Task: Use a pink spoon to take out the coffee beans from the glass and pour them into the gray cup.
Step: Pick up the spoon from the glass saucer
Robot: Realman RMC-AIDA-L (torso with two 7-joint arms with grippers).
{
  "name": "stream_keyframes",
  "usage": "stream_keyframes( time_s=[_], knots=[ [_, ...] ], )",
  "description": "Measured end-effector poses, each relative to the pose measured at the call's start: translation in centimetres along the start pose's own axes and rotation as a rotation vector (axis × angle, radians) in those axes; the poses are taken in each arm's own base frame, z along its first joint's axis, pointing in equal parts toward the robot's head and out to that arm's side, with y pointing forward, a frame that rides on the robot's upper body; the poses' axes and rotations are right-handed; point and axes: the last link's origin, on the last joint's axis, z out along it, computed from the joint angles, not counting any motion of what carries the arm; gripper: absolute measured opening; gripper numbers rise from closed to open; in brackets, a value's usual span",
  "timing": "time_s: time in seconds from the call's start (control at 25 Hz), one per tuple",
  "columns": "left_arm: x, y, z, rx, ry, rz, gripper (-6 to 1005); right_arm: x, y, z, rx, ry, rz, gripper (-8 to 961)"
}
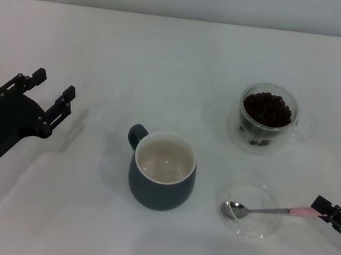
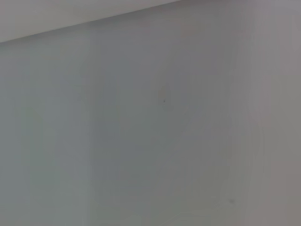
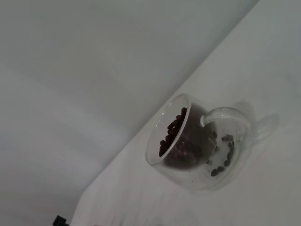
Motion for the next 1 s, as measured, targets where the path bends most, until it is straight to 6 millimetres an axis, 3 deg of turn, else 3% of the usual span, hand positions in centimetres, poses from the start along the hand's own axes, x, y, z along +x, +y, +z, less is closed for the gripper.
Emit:
stream_keyframes(
  time_s=[0.64,0.84,1.0],
  knots=[
    [-0.05,0.04,-0.01,0.000,-0.002,-0.002,614,0.09,-0.05,0.03,0.004,-0.011,0.005,589],
    [-0.05,0.03,-0.01,0.001,-0.002,-0.002,614,0.03,-0.17,-0.02,0.012,-0.012,0.019,467],
    [0.00,-0.14,-0.02,0.010,0.001,-0.006,614,0.06,-0.20,0.14,0.015,-0.007,0.035,452]
  ],
)
